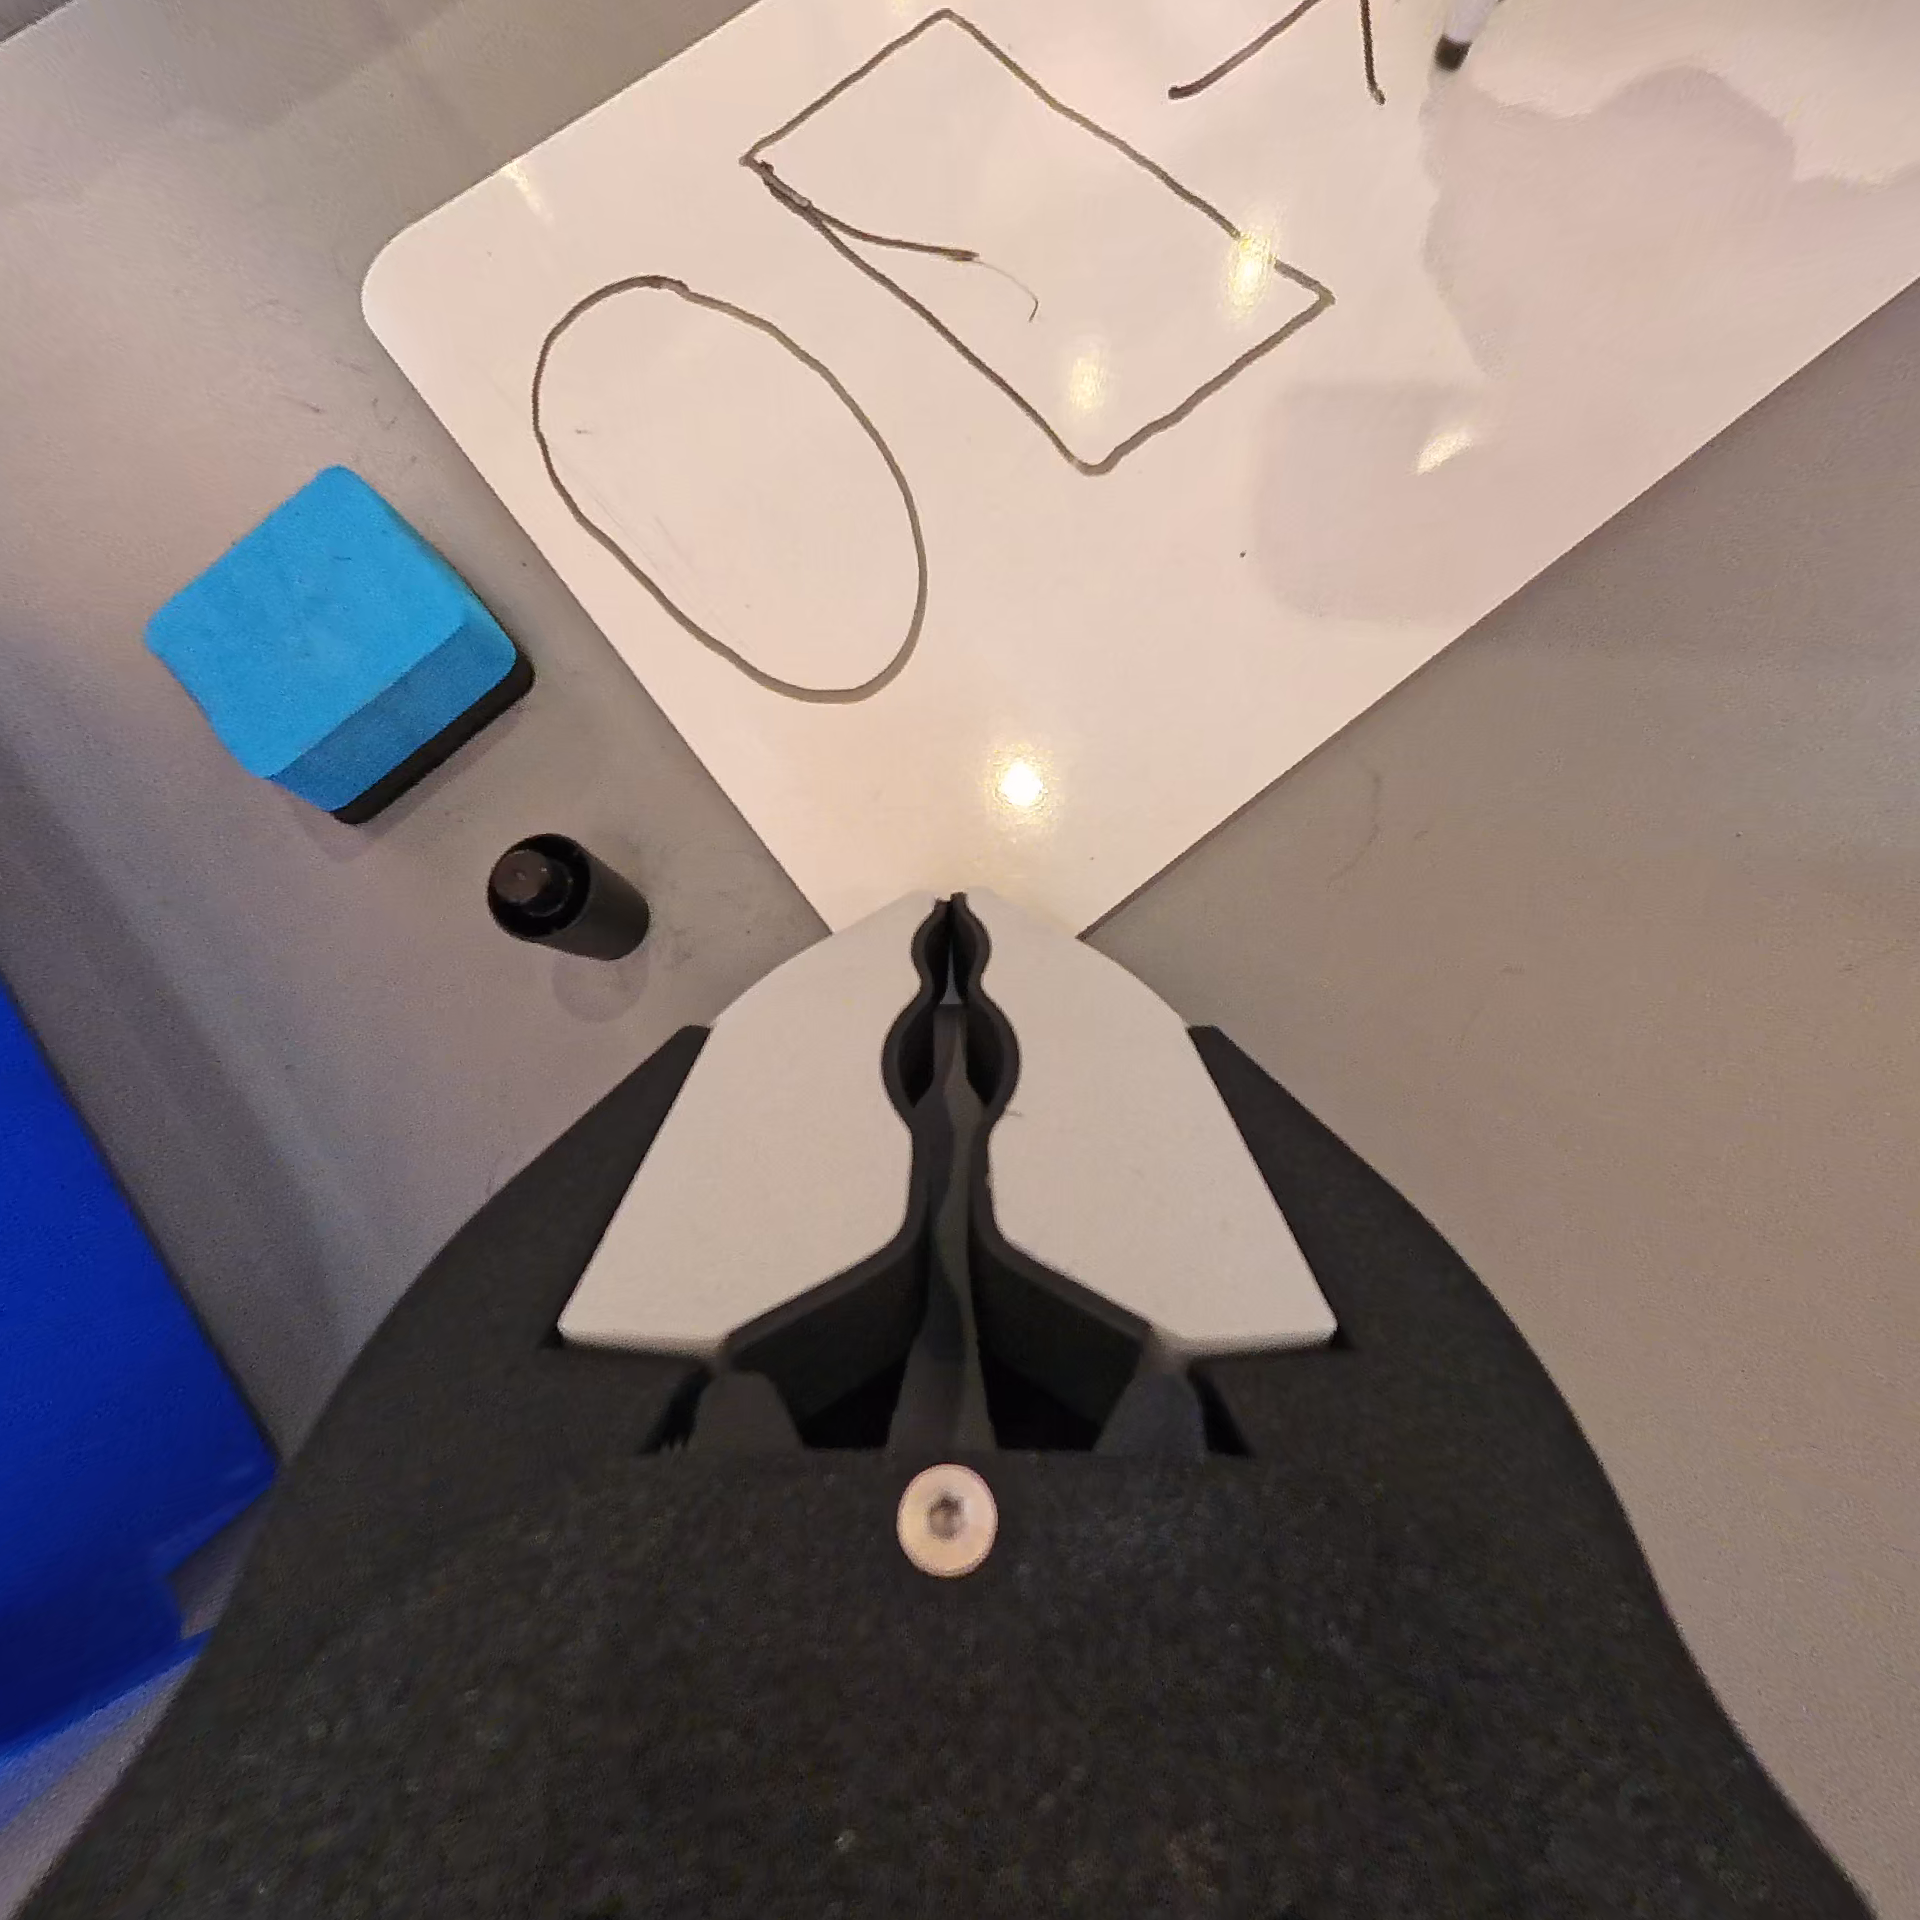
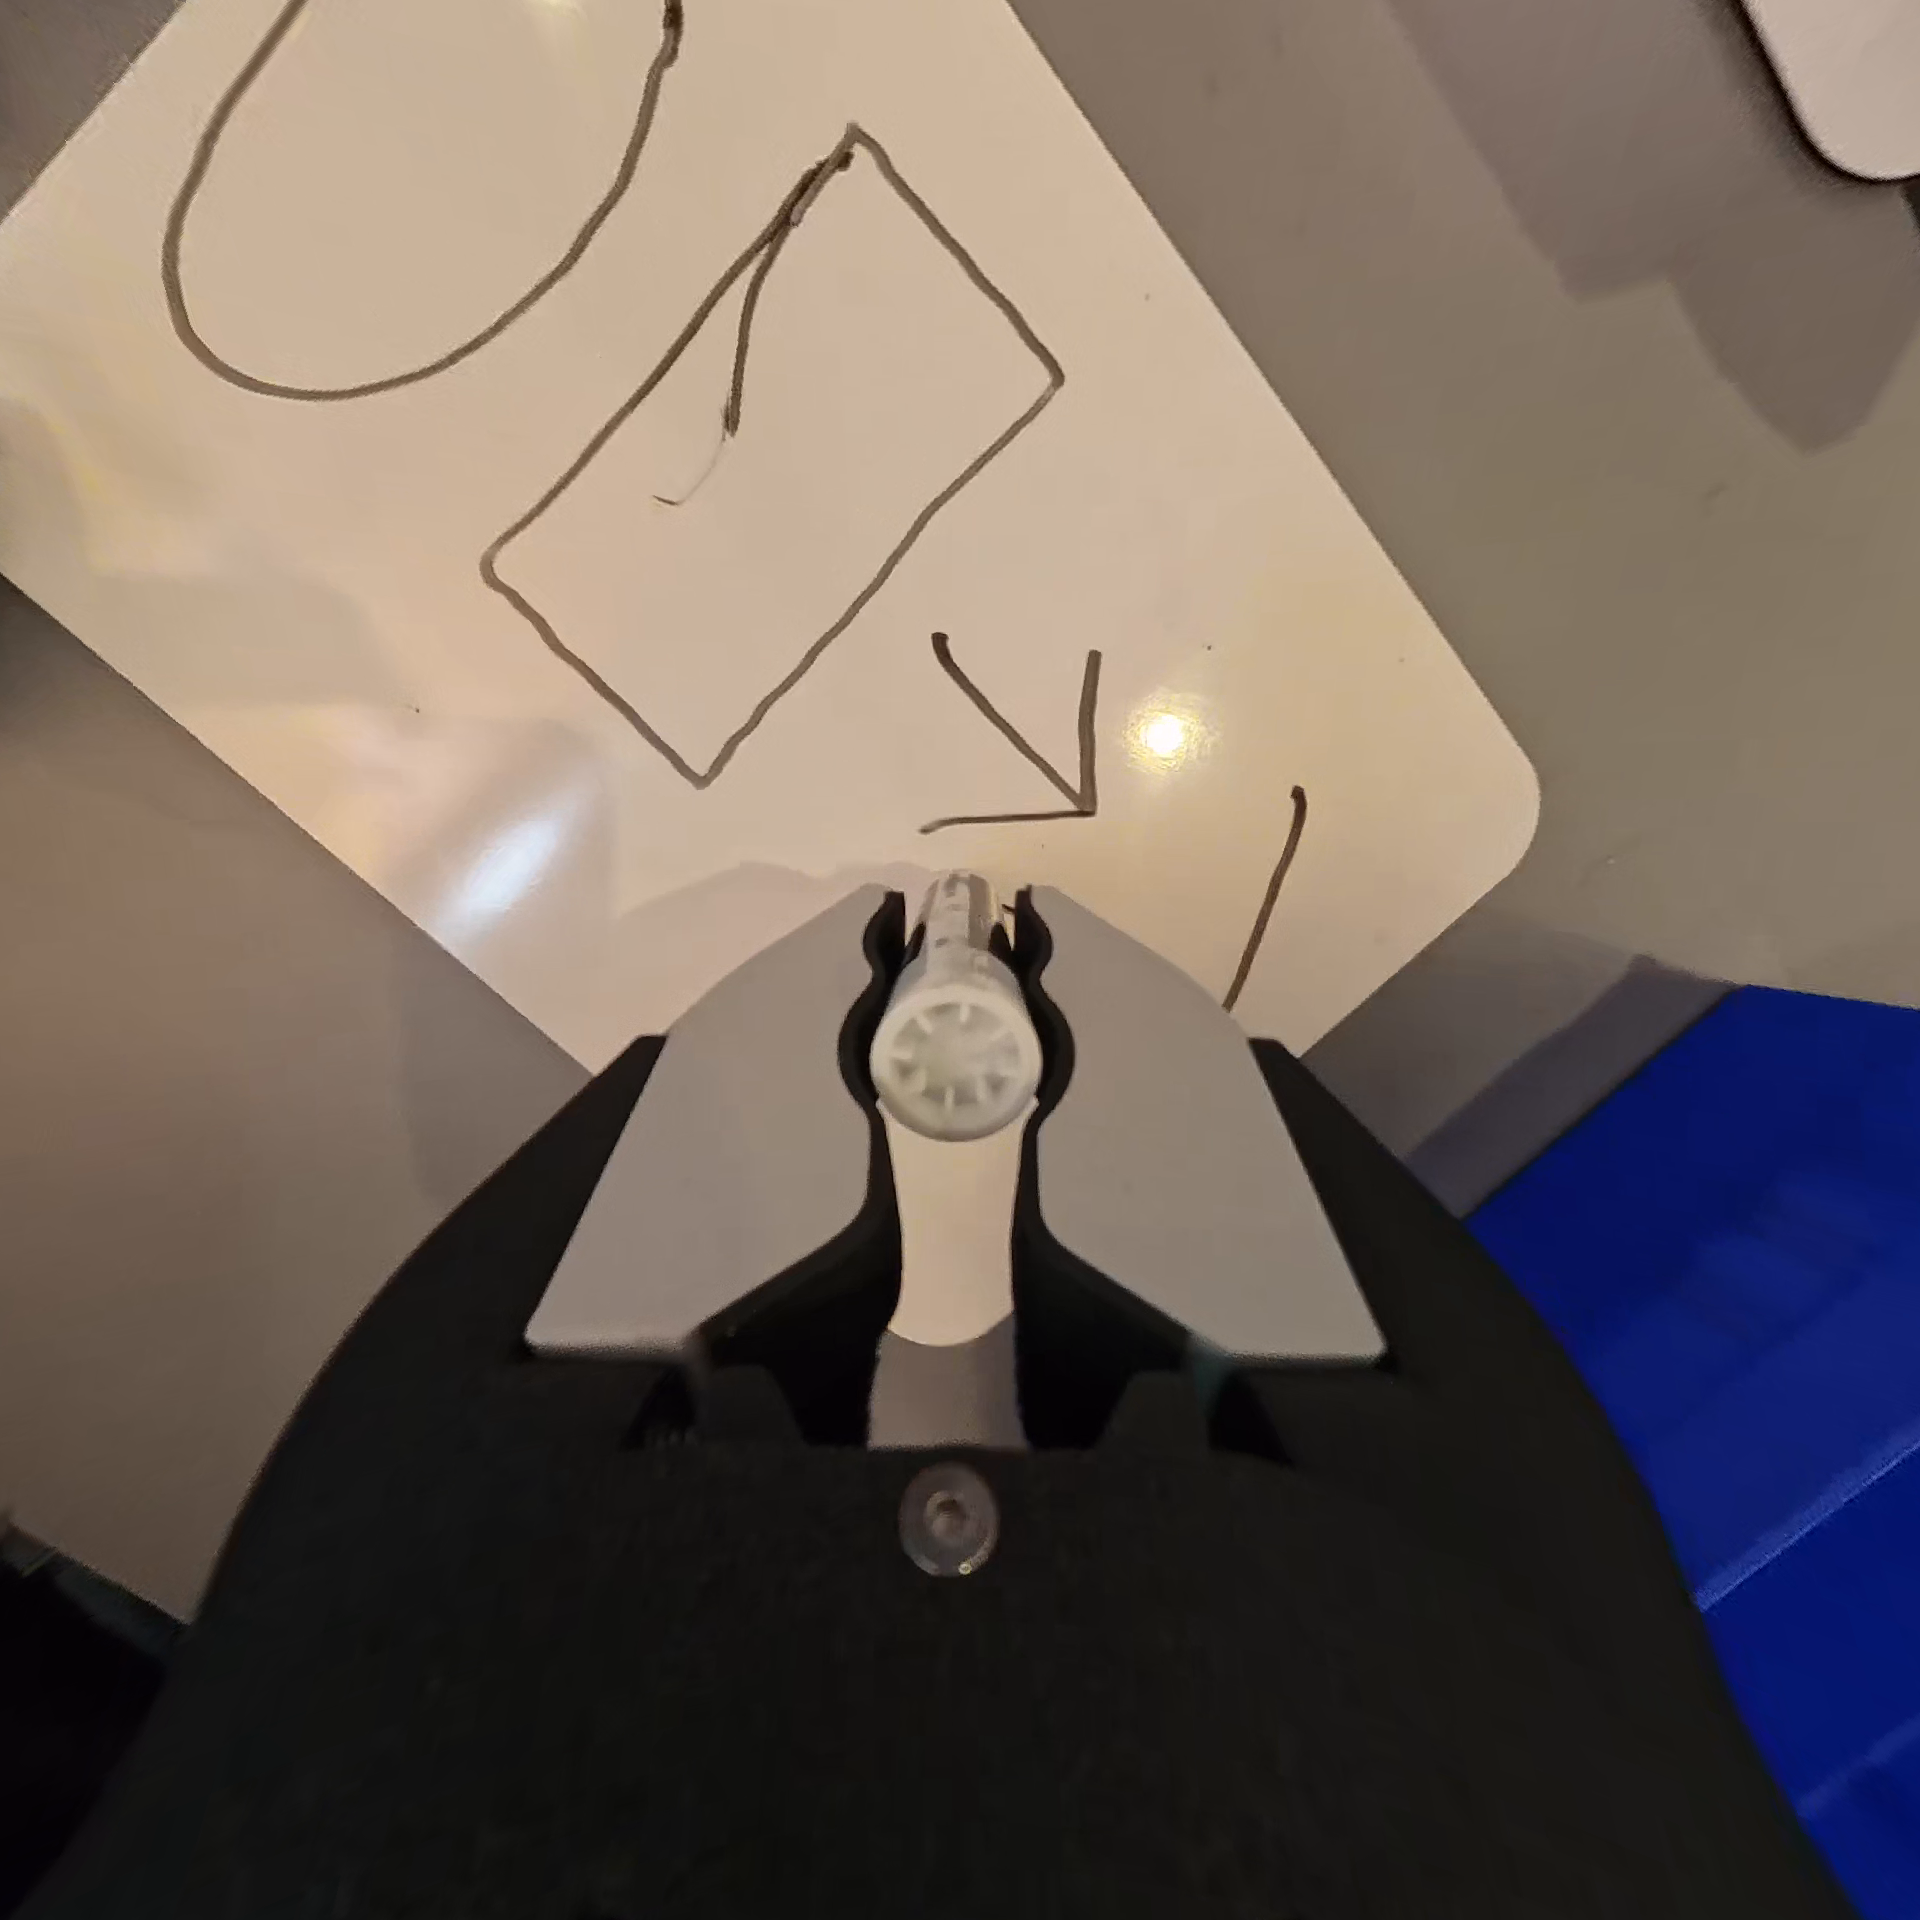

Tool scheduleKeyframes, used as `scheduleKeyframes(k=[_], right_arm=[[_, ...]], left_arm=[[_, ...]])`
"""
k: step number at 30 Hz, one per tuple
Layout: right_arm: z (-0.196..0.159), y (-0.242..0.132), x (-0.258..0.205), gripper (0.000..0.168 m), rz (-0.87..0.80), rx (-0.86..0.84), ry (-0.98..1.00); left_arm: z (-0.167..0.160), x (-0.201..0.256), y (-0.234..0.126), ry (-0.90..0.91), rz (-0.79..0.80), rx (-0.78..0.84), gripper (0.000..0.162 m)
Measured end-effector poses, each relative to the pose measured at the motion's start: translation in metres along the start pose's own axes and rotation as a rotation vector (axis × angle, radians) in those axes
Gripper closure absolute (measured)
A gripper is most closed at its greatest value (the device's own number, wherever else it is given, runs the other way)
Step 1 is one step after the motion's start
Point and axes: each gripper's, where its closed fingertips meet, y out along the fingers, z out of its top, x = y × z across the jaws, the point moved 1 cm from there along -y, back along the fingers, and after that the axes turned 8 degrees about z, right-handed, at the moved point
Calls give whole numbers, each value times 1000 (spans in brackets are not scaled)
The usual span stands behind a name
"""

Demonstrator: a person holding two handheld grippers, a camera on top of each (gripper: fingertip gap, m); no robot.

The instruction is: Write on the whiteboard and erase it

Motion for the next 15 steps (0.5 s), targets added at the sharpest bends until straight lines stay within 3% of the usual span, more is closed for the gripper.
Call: scheduleKeyframes(k=[15], right_arm=[[1, 0, 11, 148, -16, 12, -1]], left_arm=[[0, 0, 0, 2, 0, 1, 162]])
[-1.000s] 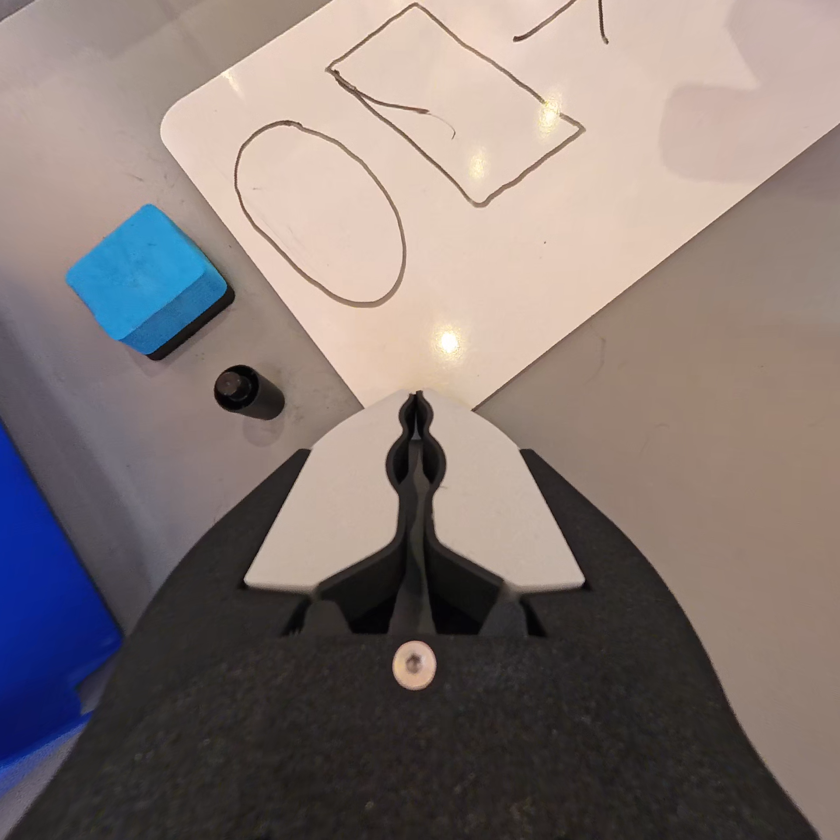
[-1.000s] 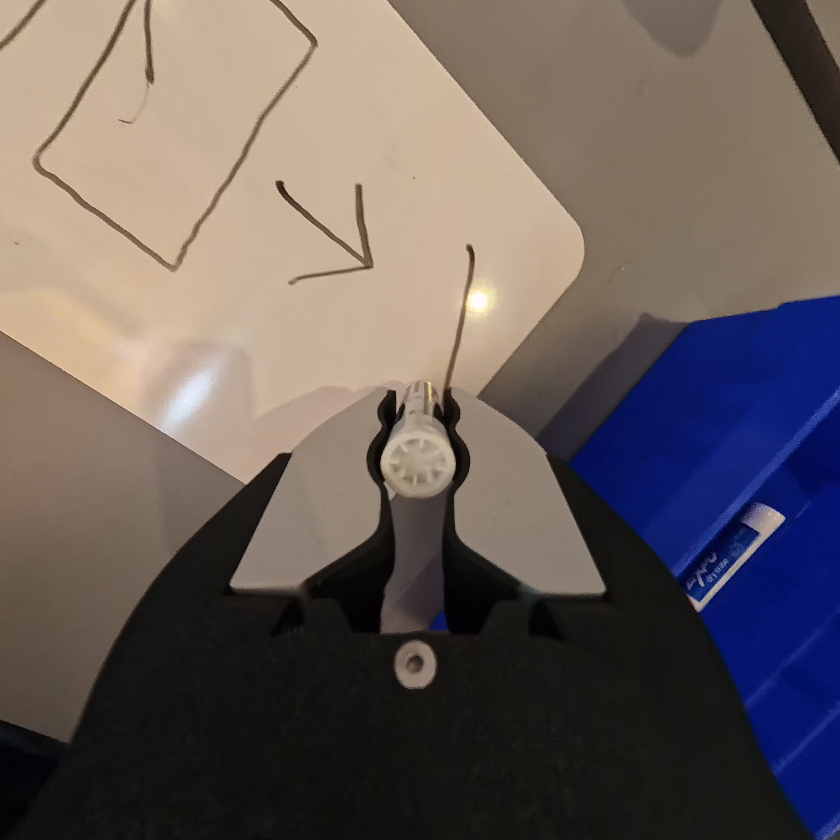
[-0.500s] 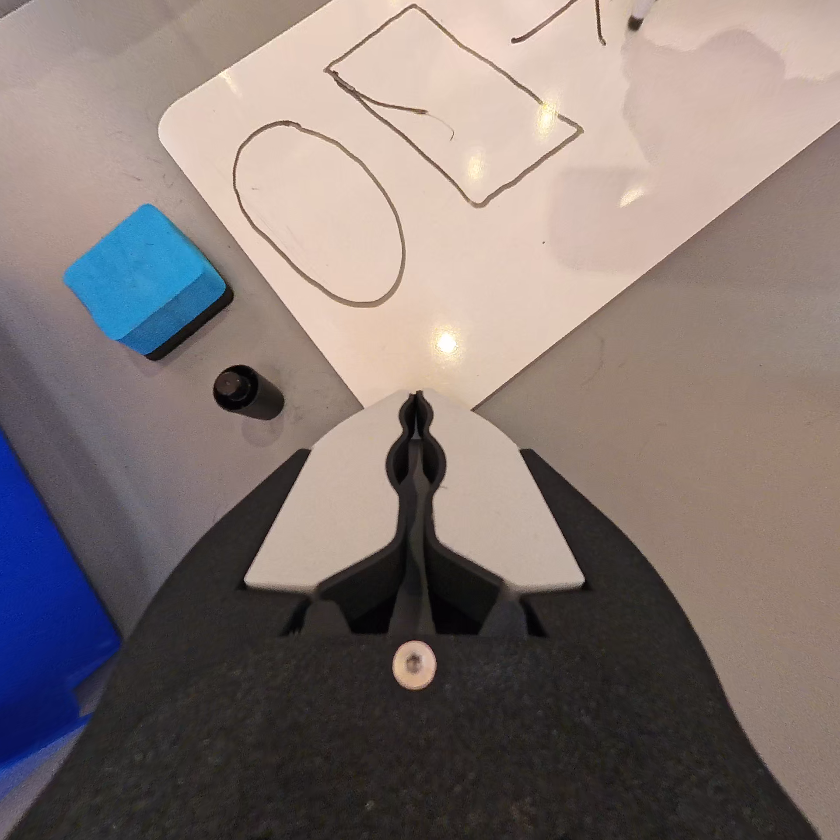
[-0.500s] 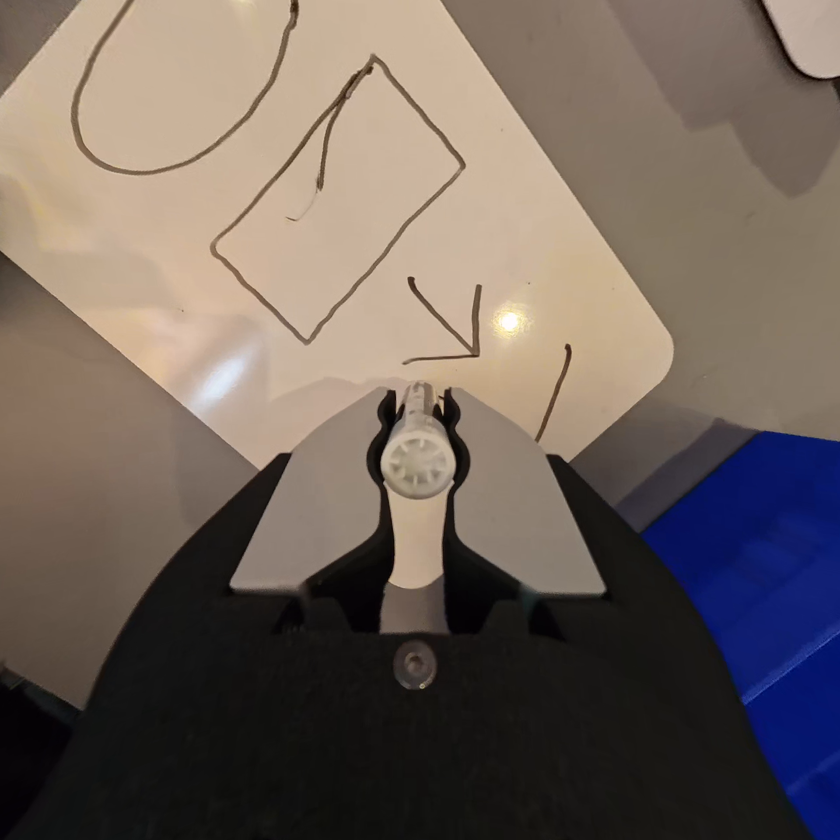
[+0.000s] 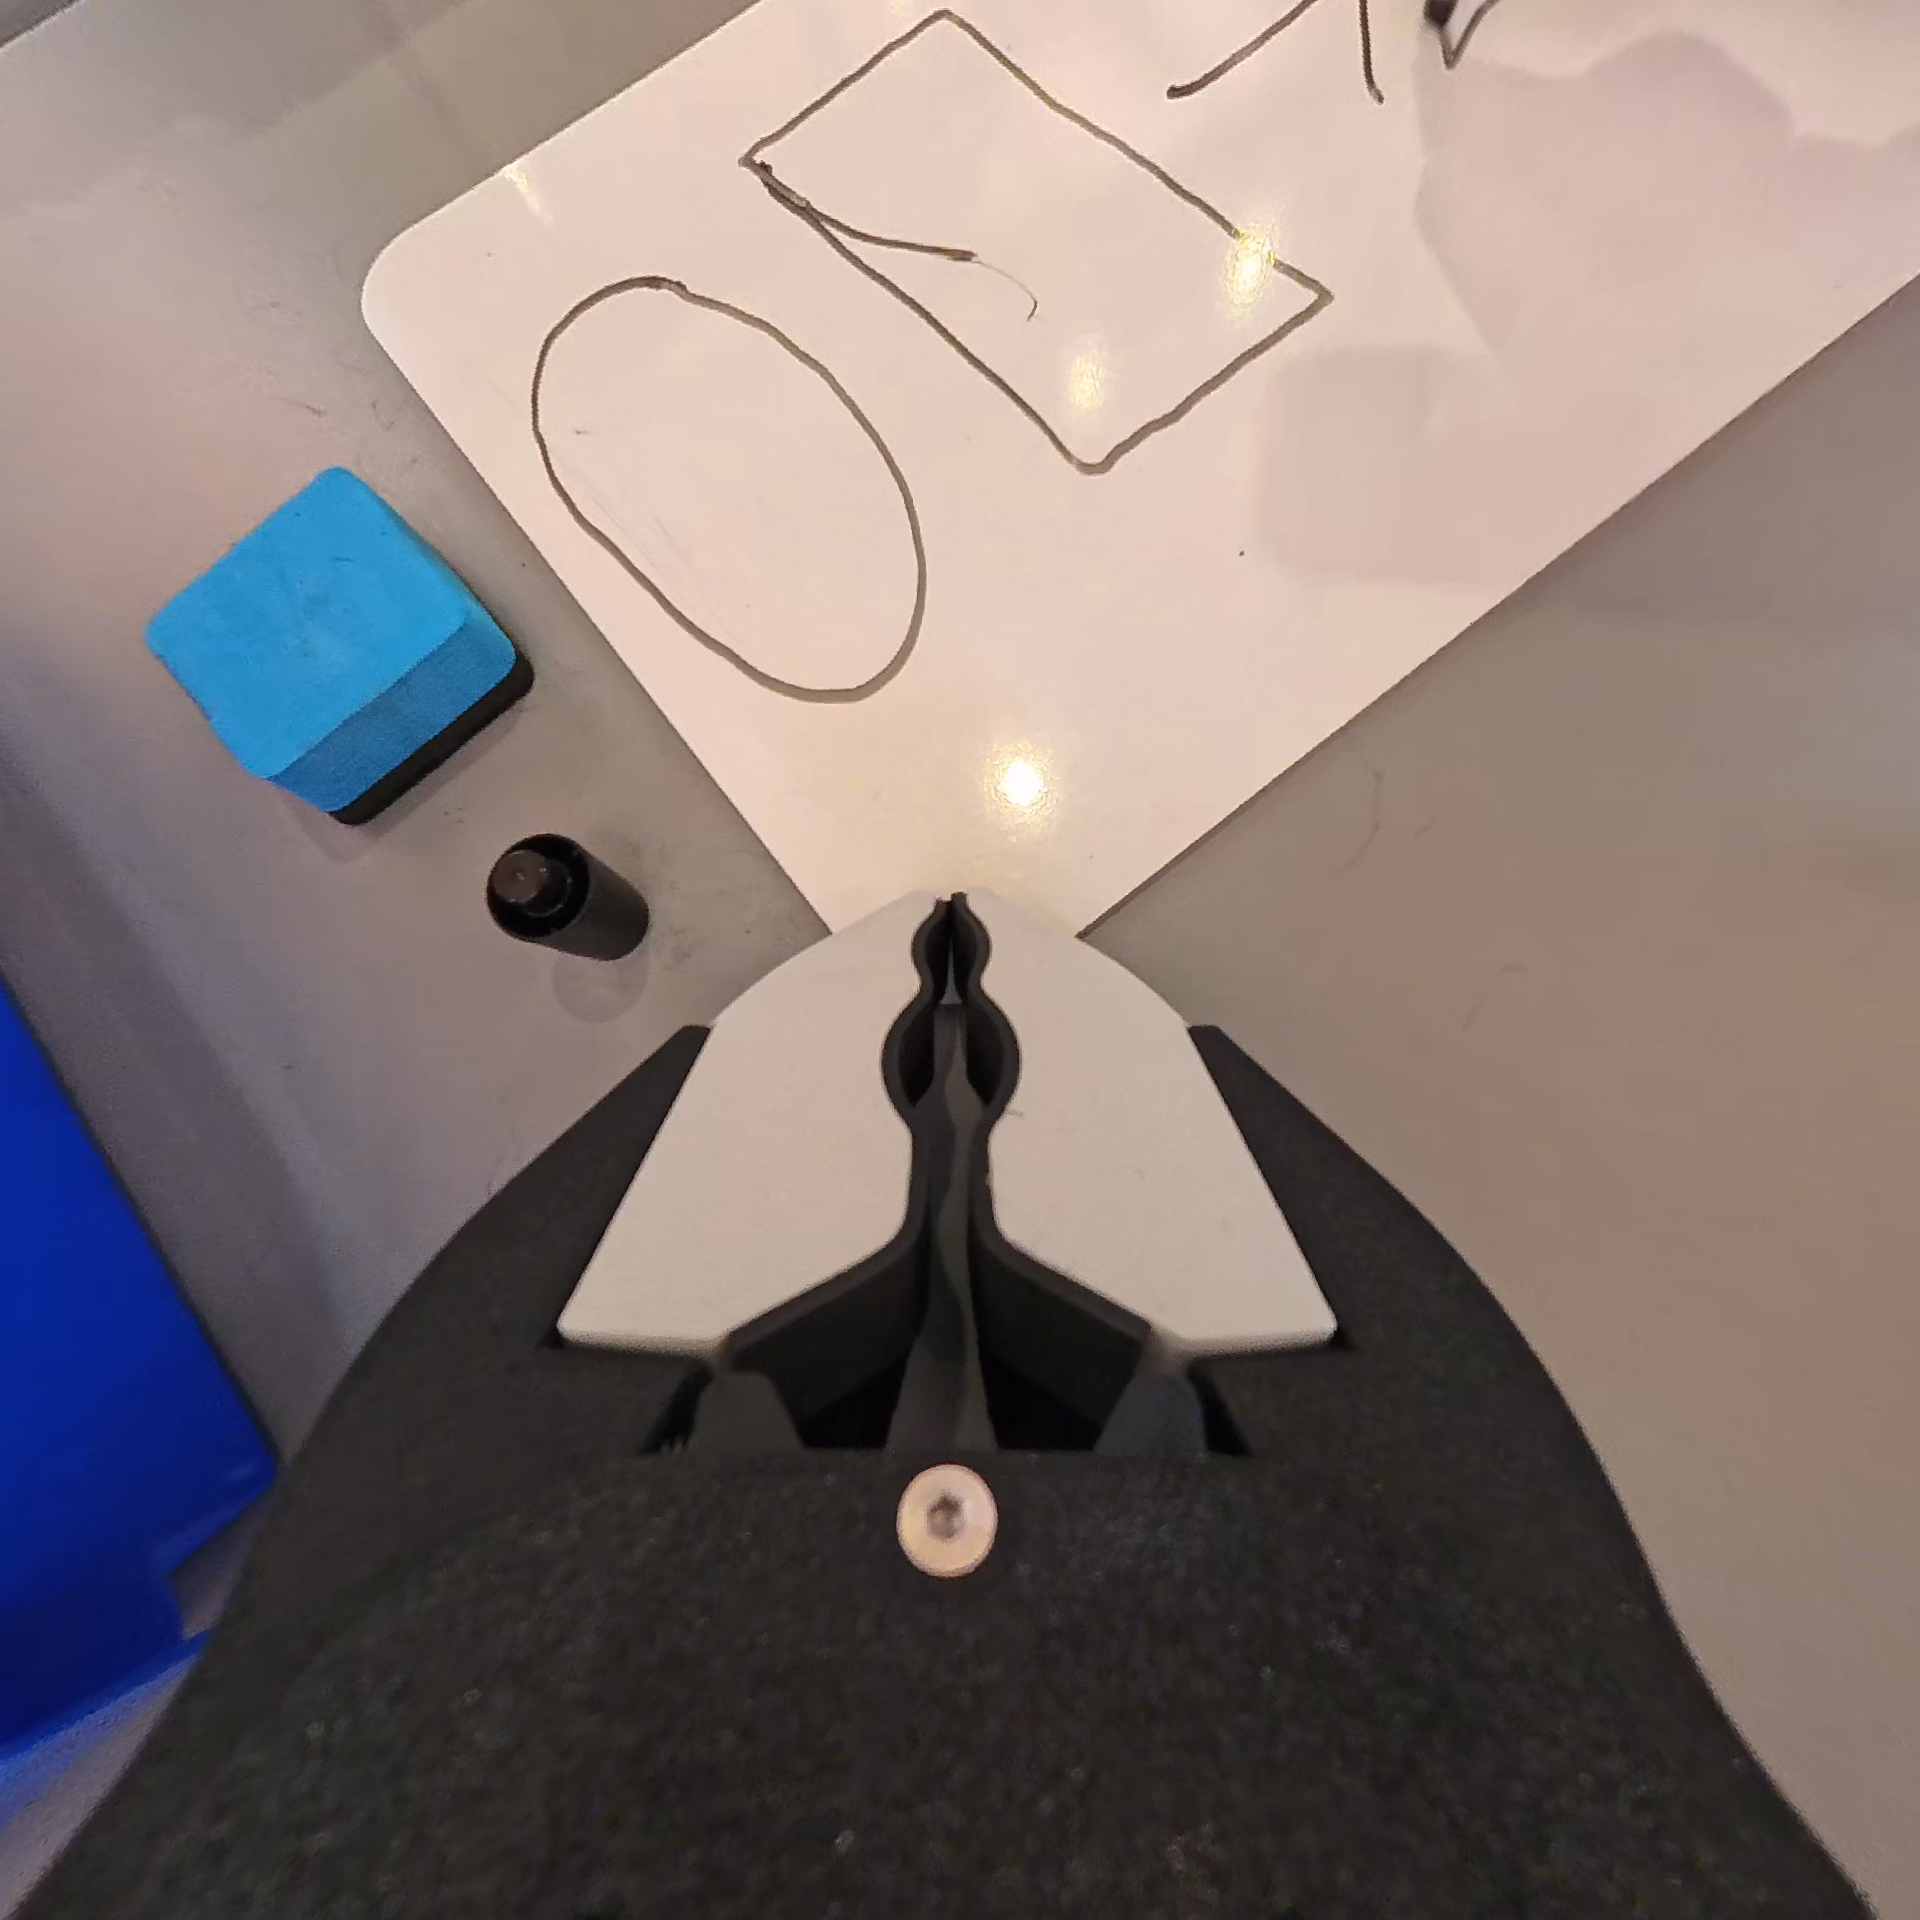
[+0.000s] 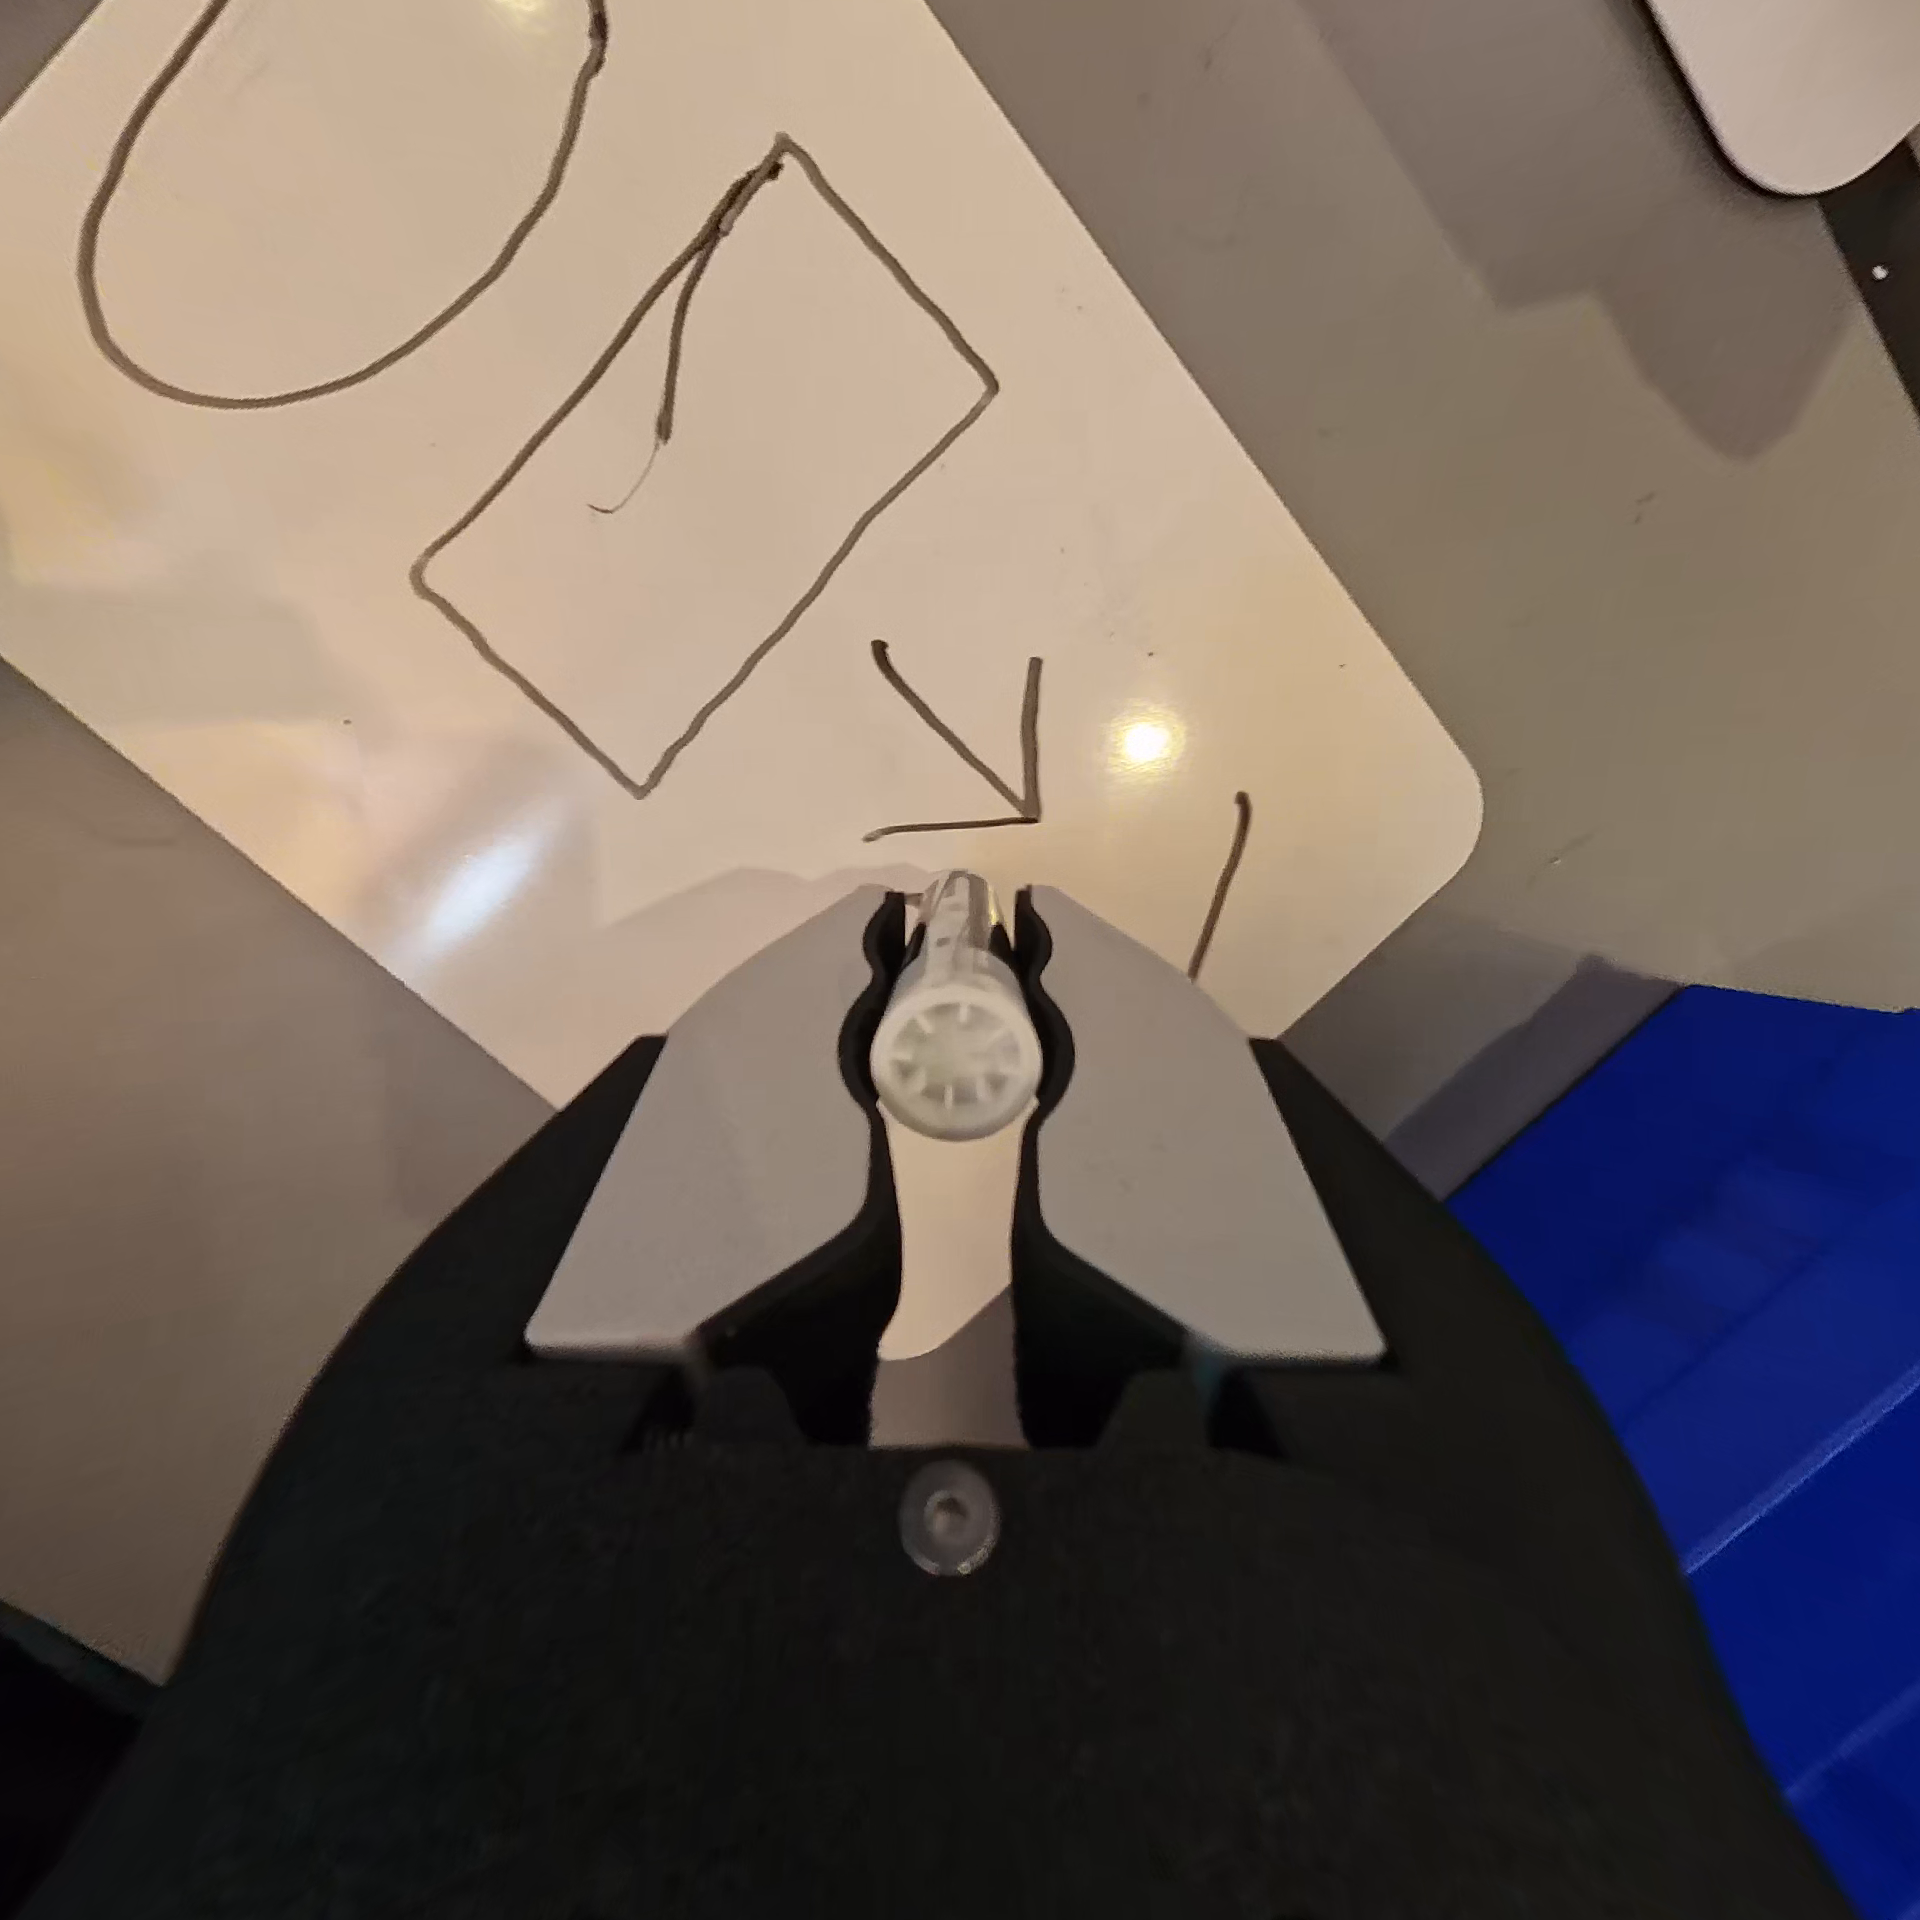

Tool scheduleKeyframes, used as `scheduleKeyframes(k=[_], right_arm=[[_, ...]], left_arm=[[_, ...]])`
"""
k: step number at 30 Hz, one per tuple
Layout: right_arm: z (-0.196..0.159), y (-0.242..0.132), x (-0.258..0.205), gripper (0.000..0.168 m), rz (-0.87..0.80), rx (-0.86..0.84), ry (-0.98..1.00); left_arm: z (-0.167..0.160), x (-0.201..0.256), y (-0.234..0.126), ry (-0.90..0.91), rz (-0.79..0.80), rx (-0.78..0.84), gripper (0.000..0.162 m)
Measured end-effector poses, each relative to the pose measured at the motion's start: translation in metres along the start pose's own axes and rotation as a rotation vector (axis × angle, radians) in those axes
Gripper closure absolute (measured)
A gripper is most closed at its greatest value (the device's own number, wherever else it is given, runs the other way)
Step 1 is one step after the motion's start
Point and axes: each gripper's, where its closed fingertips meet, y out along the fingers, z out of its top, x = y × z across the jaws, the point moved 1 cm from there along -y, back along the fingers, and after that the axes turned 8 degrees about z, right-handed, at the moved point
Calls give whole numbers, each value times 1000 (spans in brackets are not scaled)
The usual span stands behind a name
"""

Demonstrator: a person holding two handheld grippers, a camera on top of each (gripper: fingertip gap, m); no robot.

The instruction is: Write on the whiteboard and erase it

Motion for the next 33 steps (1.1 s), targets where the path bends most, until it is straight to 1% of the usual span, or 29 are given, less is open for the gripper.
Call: scheduleKeyframes(k=[21, 24, 33], right_arm=[[20, 7, 69, 148, -31, -13, 27], [21, 7, 72, 148, -5, -13, 36], [21, 6, 75, 148, 1, 1, 30]], left_arm=[[0, 0, 0, -10, -13, 1, 162], [0, 0, 0, -9, -12, 1, 162], [0, 0, 0, -8, -7, 1, 162]])
